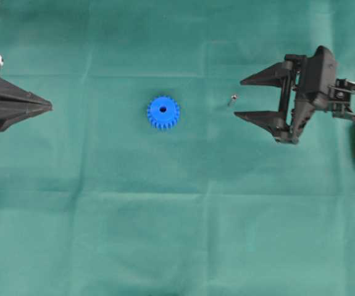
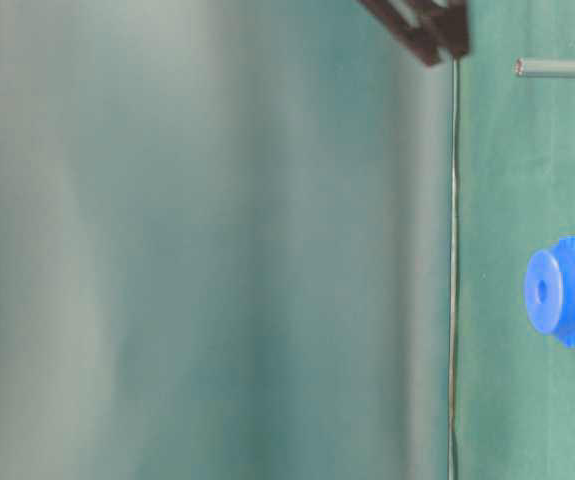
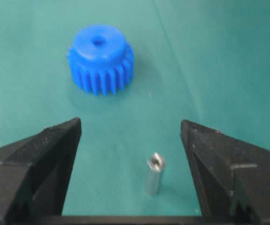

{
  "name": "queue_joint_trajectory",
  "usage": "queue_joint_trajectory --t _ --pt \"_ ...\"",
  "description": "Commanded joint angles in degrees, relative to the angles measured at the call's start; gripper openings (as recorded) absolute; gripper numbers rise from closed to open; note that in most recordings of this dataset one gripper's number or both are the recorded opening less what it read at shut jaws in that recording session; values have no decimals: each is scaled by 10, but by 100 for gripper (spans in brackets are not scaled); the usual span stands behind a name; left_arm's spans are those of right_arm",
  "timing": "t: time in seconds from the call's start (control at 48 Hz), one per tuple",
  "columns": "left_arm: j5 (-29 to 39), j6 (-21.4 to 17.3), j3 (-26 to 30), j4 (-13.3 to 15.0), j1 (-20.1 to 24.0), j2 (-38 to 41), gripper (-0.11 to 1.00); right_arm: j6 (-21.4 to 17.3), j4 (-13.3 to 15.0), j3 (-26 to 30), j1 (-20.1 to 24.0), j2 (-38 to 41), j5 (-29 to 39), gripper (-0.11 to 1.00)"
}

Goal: Insert the shaft placed at a random location into the center hole of the small gear at another random location.
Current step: 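Lower the right gripper around the silver shaft and close on it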

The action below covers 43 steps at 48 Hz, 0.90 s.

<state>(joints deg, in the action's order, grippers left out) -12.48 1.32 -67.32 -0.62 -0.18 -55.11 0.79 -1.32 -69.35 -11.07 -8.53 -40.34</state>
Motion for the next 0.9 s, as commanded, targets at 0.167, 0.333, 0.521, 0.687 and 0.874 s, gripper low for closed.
queue_joint_trajectory --t 0.167,0.333,0.521,0.687,0.874 --pt "2 0 11 -2 3 5 0 -5 -18 15 -8 82 -62 85" --pt "7 0 10 -2 4 5 0 -4 -25 21 -13 103 -68 85" --pt "7 -1 10 -2 4 5 0 -4 -25 23 -17 104 -68 85" --pt "10 -1 9 -2 4 5 0 -4 -25 25 -20 107 -65 77" --pt "12 -1 9 -2 4 5 0 1 -25 29 -20 115 -55 26"
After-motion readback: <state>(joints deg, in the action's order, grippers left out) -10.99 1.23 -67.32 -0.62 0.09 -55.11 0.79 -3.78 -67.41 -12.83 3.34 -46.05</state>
